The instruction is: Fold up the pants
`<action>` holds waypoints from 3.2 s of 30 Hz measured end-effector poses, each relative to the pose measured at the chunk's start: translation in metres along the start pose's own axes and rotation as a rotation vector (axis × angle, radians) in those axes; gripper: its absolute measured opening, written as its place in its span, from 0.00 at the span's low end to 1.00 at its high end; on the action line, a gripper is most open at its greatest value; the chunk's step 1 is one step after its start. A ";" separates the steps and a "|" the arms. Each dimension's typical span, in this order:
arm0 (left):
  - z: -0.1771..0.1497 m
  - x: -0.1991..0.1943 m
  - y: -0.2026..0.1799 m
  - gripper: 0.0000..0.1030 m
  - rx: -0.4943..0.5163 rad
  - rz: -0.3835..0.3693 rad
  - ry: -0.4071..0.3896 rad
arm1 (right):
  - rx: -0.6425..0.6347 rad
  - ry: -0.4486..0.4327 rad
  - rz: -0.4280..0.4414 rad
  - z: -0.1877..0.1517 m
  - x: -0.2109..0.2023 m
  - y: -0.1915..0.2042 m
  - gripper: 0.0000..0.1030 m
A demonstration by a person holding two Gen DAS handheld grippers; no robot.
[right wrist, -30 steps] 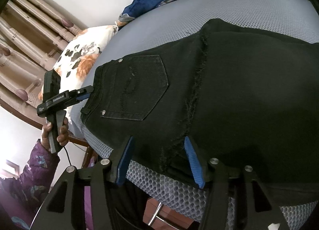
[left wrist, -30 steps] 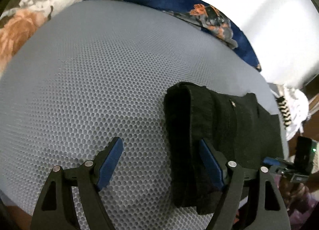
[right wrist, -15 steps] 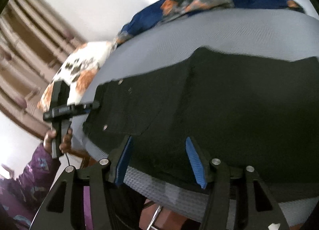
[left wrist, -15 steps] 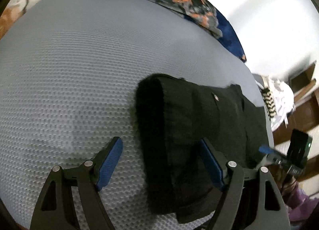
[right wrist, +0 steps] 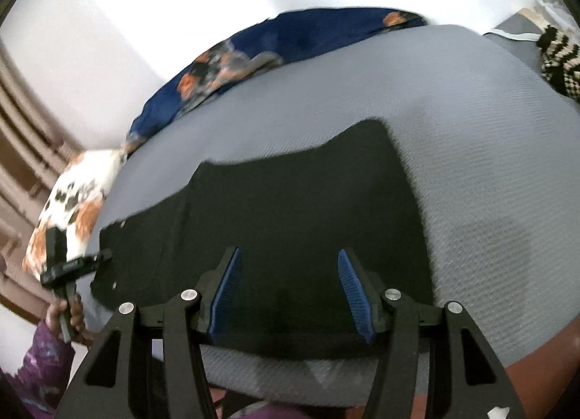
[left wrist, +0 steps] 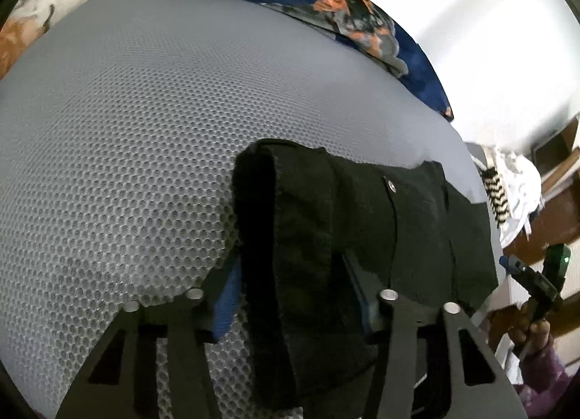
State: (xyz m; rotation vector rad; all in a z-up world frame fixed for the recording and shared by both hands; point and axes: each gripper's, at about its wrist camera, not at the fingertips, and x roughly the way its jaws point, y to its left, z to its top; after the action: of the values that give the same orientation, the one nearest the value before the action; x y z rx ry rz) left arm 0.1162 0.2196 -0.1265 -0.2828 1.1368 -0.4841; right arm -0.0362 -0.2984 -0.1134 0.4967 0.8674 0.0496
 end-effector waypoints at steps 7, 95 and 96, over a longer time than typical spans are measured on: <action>-0.003 -0.004 -0.003 0.45 -0.035 0.036 -0.017 | -0.264 0.078 0.226 0.058 0.040 0.062 0.52; -0.058 -0.093 0.054 0.83 -0.178 0.171 -0.114 | -1.399 0.173 0.232 -0.158 0.119 0.380 0.50; -0.061 -0.094 0.056 0.83 -0.179 0.174 -0.110 | -1.370 0.202 0.224 -0.152 0.126 0.381 0.31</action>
State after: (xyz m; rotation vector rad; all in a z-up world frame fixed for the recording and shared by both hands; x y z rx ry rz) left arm 0.0416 0.3174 -0.1013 -0.3576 1.0875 -0.2108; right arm -0.0070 0.1300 -0.1192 -0.7143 0.7774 0.8487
